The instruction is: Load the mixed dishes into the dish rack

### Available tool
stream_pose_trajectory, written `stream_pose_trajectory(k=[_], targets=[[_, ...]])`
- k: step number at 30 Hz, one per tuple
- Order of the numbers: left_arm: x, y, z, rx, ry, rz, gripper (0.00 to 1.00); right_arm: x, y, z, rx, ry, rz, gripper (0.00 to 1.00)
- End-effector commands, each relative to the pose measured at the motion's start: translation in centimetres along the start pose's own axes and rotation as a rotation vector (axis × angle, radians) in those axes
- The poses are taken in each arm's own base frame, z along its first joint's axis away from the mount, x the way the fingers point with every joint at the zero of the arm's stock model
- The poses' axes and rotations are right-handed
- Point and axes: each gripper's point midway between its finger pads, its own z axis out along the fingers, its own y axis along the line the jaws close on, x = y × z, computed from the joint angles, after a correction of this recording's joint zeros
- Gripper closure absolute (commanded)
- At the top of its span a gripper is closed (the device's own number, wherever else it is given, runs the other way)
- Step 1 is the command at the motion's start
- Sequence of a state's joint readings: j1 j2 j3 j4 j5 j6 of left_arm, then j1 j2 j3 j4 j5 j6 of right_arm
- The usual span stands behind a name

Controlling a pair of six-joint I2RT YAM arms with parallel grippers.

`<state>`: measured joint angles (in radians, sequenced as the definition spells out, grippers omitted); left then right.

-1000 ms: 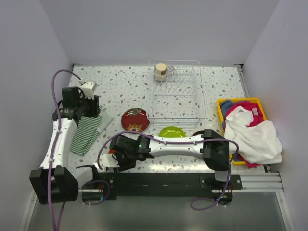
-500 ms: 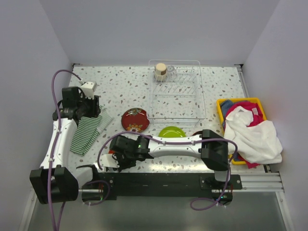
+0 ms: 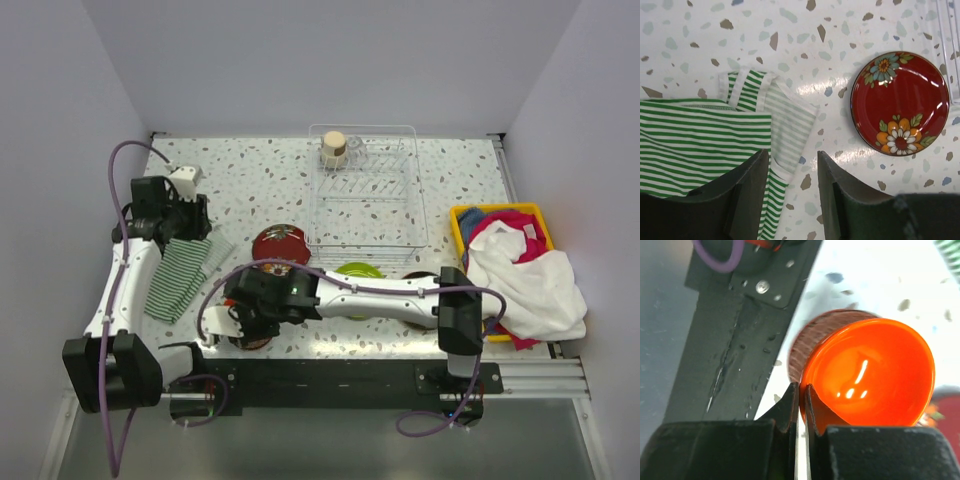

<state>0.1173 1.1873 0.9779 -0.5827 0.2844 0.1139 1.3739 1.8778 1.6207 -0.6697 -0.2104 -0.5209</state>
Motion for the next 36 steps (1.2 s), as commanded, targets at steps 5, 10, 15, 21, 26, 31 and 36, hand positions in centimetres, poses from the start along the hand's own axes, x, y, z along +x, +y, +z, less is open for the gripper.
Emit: stream_pose_trajectory(k=[5, 10, 15, 21, 26, 31, 36], targets=[[-13.4, 2.6, -5.0, -0.172, -0.448, 0.005, 0.52, -3.8, -11.9, -14.8, 0.298, -0.281, 0.286, 1.00], [-19.2, 0.4, -7.1, -0.102, -0.699, 0.027, 0.52, 1.6, -17.7, -20.0, 0.368, -0.423, 0.603, 1.00], [-21.1, -4.8, -4.2, -0.016, -0.709, 0.209, 0.53, 5.0, -20.0, -22.7, 0.277, -0.613, 0.866, 1.00], [-19.0, -9.3, 2.9, 0.088, -0.556, 0.252, 0.56, 12.2, -23.9, -23.8, 0.192, -0.833, 1.193, 1.00], [-18.2, -9.7, 6.4, 0.094, -0.457, 0.272, 0.76, 17.0, -24.9, -23.0, 0.127, -0.921, 1.326, 1.00], [-18.5, -9.0, 8.7, 0.061, -0.403, 0.278, 0.79, 20.4, -26.1, -21.5, 0.106, -1.011, 1.464, 1.00], [-18.4, -8.7, 9.7, 0.045, -0.380, 0.279, 0.79, 22.8, -26.2, -19.3, 0.099, -1.034, 1.565, 1.00]])
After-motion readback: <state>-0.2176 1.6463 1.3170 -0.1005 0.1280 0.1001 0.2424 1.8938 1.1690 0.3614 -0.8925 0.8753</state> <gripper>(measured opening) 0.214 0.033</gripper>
